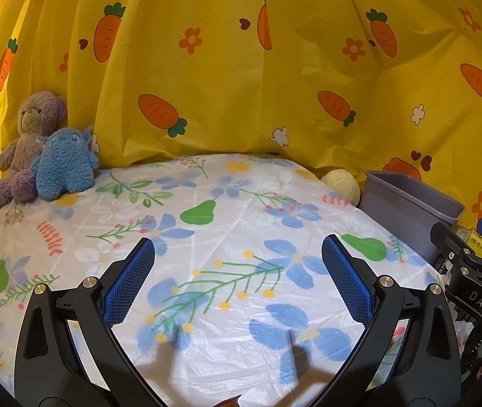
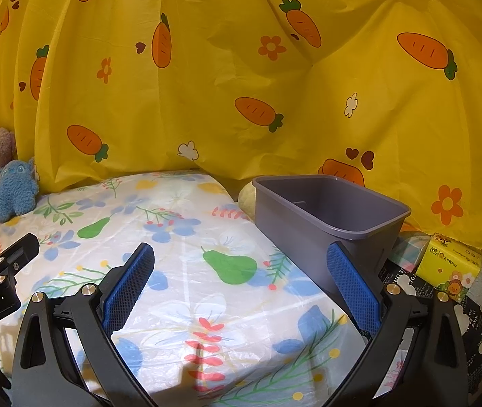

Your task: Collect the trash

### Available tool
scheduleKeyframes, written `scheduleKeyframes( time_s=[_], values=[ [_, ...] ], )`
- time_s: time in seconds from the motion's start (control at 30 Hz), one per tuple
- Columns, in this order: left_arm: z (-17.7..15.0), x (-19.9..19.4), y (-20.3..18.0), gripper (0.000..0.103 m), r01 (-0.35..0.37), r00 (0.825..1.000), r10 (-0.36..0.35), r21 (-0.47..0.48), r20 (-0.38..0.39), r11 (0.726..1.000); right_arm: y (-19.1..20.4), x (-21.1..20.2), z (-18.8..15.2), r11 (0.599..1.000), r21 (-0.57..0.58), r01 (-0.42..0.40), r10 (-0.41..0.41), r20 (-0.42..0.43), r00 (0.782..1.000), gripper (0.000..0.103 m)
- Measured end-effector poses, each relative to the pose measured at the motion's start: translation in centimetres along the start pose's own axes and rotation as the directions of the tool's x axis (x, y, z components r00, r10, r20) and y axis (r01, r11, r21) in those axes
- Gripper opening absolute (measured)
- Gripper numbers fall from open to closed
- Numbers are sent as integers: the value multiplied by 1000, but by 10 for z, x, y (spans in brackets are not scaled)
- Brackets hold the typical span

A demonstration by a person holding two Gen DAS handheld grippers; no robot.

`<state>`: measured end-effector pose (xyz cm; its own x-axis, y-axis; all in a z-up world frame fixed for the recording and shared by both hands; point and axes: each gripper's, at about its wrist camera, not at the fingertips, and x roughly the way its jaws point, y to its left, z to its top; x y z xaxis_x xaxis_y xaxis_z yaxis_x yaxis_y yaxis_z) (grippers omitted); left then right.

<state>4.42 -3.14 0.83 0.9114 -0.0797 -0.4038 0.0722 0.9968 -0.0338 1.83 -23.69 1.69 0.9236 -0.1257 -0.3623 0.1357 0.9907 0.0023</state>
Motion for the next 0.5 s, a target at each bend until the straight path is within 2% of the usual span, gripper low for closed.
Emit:
scheduleKeyframes(
  time_s=[0.5],
  values=[
    [-2, 3, -5, 97, 13, 1000, -13, 6, -1, 1000, -4, 0, -2, 1000, 5, 7, -7, 3, 1000, 98]
  ],
)
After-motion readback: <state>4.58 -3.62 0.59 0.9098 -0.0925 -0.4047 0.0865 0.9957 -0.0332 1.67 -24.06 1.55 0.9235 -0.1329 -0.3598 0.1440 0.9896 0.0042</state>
